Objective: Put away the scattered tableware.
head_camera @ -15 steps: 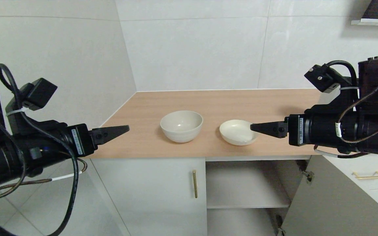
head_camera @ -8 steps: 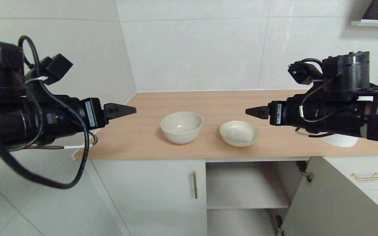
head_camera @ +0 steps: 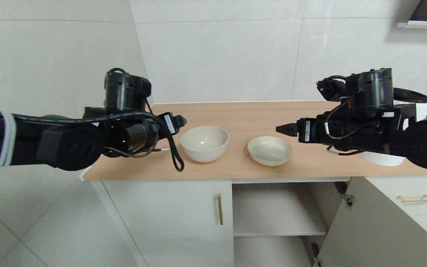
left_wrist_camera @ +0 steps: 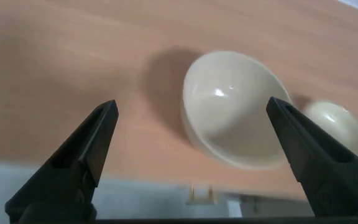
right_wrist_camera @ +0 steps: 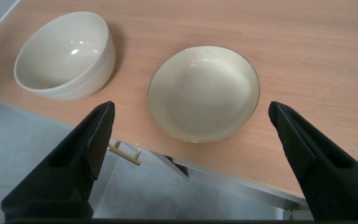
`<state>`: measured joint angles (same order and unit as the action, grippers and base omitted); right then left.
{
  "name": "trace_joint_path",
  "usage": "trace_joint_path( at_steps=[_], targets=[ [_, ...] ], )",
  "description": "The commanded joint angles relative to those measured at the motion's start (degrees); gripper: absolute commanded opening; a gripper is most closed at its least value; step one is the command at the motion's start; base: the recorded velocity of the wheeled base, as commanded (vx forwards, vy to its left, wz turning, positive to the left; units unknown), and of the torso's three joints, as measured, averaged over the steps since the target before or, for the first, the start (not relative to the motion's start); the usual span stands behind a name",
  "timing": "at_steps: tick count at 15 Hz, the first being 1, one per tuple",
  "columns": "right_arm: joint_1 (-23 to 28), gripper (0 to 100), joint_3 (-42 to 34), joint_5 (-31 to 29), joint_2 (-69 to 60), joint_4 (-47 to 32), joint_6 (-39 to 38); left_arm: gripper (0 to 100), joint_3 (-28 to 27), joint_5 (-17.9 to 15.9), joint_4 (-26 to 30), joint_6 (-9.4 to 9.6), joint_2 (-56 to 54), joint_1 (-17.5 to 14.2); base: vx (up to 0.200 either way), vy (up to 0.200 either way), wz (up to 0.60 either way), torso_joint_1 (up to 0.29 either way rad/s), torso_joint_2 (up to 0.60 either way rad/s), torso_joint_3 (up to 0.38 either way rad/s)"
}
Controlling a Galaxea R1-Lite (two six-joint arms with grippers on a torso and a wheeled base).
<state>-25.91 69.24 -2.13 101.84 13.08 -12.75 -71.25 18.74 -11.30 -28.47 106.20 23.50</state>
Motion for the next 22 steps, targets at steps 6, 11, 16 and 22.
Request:
trace_joint_path(
  at_steps=[6,11,16,22],
  targets=[
    [0.0,100,-0.2,0.0,0.1,0.0,-0.1,100,-0.6,0.2,-3.3,-0.45,8.9,0.2,0.000,0.000,0.00,0.000,0.00,0.000],
    [0.0,100,-0.2,0.0,0.1,0.2,-0.2,0,-0.6,0.1,-3.9,-0.28,10.7,0.2,0.000,0.000,0.00,0.000,0.00,0.000],
    [0.0,100,-0.3,0.1,0.1,0.2,-0.2,0,-0.6,-1.5,-3.8,-0.36,9.4,0.3,0.000,0.000,0.00,0.000,0.00,0.000],
    [0.2,100,0.2,-0.1,1.3,-0.3,-0.4,0,5.0,-8.1,-3.7,-0.45,-1.4,0.3,0.000,0.000,0.00,0.000,0.00,0.000]
  ],
)
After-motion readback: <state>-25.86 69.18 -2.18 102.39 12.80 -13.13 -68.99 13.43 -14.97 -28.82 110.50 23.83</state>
